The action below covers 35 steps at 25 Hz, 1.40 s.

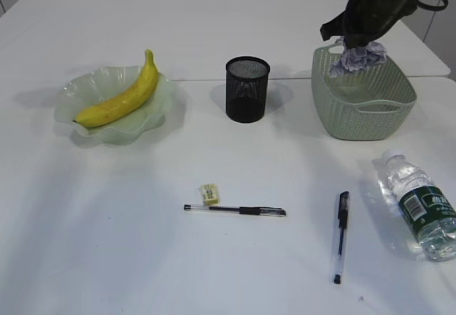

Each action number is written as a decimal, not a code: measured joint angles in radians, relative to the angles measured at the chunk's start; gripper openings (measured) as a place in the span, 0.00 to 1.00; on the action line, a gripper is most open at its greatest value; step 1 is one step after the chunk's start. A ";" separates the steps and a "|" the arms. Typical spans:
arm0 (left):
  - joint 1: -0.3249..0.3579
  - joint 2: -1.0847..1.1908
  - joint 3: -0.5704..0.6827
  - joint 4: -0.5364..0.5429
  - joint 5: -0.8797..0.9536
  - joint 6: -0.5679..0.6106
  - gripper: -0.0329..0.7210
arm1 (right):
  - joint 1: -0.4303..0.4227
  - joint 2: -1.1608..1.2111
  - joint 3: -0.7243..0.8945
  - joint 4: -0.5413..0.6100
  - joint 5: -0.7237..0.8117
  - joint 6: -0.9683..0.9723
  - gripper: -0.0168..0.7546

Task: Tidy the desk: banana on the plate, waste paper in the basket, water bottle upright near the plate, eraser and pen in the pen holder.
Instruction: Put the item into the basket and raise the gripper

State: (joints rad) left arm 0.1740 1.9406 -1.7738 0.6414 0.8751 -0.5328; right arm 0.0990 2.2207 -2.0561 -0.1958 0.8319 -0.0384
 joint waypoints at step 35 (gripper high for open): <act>0.000 0.000 -0.004 0.026 0.032 0.000 0.36 | -0.006 0.057 0.000 -0.084 -0.002 0.107 0.18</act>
State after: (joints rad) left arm 0.1740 1.9406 -1.7779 0.6672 0.9068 -0.5328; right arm 0.0927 2.2775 -2.0561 -0.2797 0.8301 0.0683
